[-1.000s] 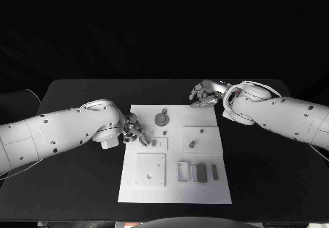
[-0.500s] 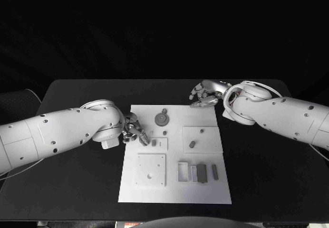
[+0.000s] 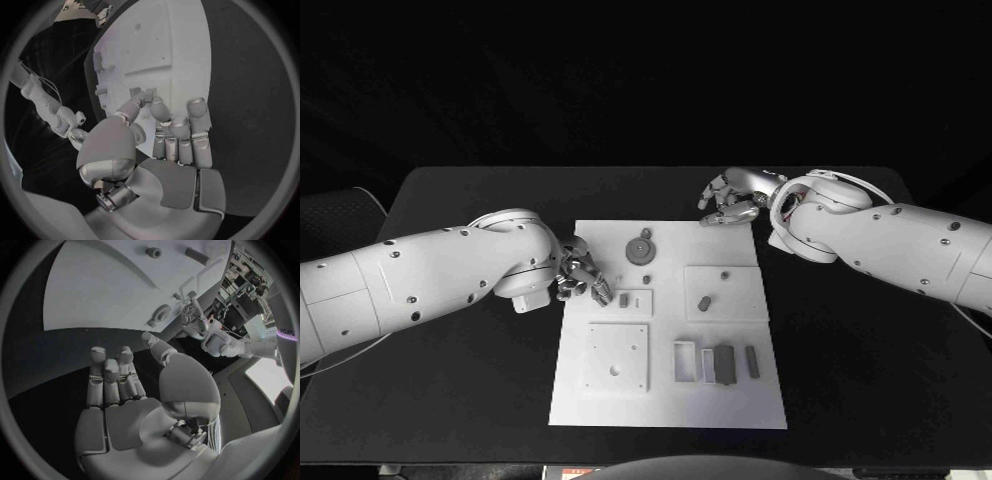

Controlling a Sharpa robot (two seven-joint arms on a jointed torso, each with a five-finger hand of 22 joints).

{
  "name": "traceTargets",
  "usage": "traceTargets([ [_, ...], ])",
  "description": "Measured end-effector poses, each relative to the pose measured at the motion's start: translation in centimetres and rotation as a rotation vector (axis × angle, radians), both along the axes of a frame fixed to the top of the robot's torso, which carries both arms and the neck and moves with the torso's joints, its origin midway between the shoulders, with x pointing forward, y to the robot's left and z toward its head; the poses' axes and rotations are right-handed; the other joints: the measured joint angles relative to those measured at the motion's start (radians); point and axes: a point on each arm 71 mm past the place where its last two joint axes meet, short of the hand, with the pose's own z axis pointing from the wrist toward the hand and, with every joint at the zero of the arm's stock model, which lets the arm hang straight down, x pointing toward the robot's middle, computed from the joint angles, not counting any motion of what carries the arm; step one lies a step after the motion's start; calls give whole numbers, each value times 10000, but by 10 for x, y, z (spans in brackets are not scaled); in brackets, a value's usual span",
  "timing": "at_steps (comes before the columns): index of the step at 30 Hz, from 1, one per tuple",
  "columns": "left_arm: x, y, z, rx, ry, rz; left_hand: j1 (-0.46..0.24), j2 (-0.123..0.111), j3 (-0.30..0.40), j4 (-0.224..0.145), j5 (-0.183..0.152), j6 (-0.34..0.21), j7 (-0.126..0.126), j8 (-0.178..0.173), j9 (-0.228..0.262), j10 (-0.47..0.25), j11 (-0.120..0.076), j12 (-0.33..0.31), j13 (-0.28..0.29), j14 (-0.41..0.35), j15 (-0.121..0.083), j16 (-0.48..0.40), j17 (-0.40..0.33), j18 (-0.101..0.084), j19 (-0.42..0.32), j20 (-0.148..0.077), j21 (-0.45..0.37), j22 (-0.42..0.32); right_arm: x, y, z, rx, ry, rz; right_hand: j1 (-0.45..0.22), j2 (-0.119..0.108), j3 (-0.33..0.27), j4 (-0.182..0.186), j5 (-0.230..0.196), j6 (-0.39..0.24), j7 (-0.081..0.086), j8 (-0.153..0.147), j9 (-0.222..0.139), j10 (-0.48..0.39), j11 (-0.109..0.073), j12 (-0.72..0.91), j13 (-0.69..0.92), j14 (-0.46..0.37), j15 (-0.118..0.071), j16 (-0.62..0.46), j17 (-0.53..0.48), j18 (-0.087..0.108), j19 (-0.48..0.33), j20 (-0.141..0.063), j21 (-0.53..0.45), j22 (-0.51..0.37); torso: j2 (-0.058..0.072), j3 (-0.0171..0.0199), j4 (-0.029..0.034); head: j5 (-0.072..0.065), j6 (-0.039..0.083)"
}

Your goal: Assemble the parts on the task board

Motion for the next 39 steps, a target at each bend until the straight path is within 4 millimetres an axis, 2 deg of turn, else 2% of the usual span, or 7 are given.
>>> traceTargets([
  [15,0,0,1,141,-77,-108,-1,0,0,0,48,107,-37,62,62,61,-29,96,10,43,30,45,45,-4,72,0,77,-2,0,0,0,1,1,3,0,0,0,0,0,-2,-2,0,1,-21,21,0,-8,-13,12,0,0,1,20,-20,0,0,0,3,-1,6,-15],
  [20,-1,-1,1,290,-114,-272,-1,0,0,0,48,142,-73,62,66,62,-28,96,10,63,42,45,45,66,107,35,77,-2,0,0,0,1,2,7,0,0,0,0,0,-4,-3,0,1,-38,38,0,-8,-17,17,0,0,1,22,-21,0,0,0,6,0,7,-11],
  [28,-1,-2,2,523,-195,-516,-1,0,0,0,50,142,-73,61,74,63,-27,96,9,71,46,45,44,77,107,36,76,-3,0,1,0,5,3,19,0,0,0,0,0,6,11,0,1,-38,38,0,-8,-30,29,1,0,1,22,-21,0,0,0,6,-1,-10,10],
  [30,-1,-2,2,551,-207,-547,-2,1,0,0,205,141,-73,61,73,63,-27,96,9,83,57,45,44,81,106,36,76,-3,0,1,0,5,3,18,0,0,0,0,0,7,12,0,1,-38,38,0,-8,-29,29,0,0,1,21,-21,0,0,0,6,-1,-1,18],
  [39,-1,-2,2,606,-261,-626,-3,1,0,0,206,141,-74,60,71,63,-26,96,8,92,63,44,43,97,106,37,76,-3,0,0,0,5,2,17,0,0,0,0,0,6,11,0,-7,-37,37,-1,-7,3,-3,0,0,1,21,-20,0,0,-1,0,4,20,30],
])
